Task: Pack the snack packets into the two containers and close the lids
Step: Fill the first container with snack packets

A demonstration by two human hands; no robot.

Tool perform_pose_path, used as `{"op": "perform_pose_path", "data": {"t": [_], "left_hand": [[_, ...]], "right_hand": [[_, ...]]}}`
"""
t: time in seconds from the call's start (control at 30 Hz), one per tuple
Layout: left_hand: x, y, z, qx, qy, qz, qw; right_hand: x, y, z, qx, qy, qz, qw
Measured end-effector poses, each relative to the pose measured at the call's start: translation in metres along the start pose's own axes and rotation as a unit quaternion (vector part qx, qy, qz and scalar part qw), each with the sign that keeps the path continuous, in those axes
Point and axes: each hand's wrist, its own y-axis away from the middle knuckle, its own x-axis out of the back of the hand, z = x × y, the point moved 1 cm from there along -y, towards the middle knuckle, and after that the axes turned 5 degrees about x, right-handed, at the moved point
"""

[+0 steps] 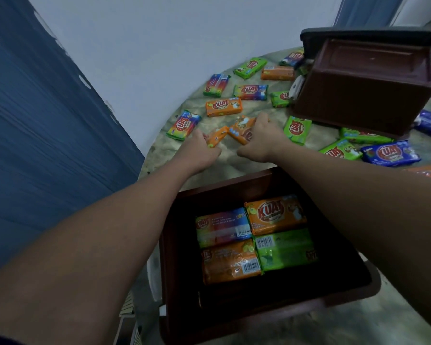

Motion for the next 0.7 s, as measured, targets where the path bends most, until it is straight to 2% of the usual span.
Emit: {"op": "perform_pose_path", "data": {"t": [0.13, 0.33, 0.5, 0.7], "left_hand": [[0.013, 0.016, 0.011, -0.002, 0.017, 0.025, 1.0], [0.021, 0.039, 0.019, -0.039, 0.044, 0.073, 0.996], [0.027, 0.068, 0.025, -0.064, 0.061, 0.095, 0.992], [0.021, 0.11, 0.025, -0.103, 0.031, 0.115, 0.988]], "right_hand": [[0.014, 0.012, -0.007, 0.044, 0.026, 0.054, 0.997], [0.031, 0.042, -0.014, 0.066, 0.025, 0.092, 0.993], [0.045, 0.078, -0.011, 0.068, 0.011, 0.123, 0.99], [0.05, 0.123, 0.004, 0.058, -0.003, 0.131, 0.99]]}}
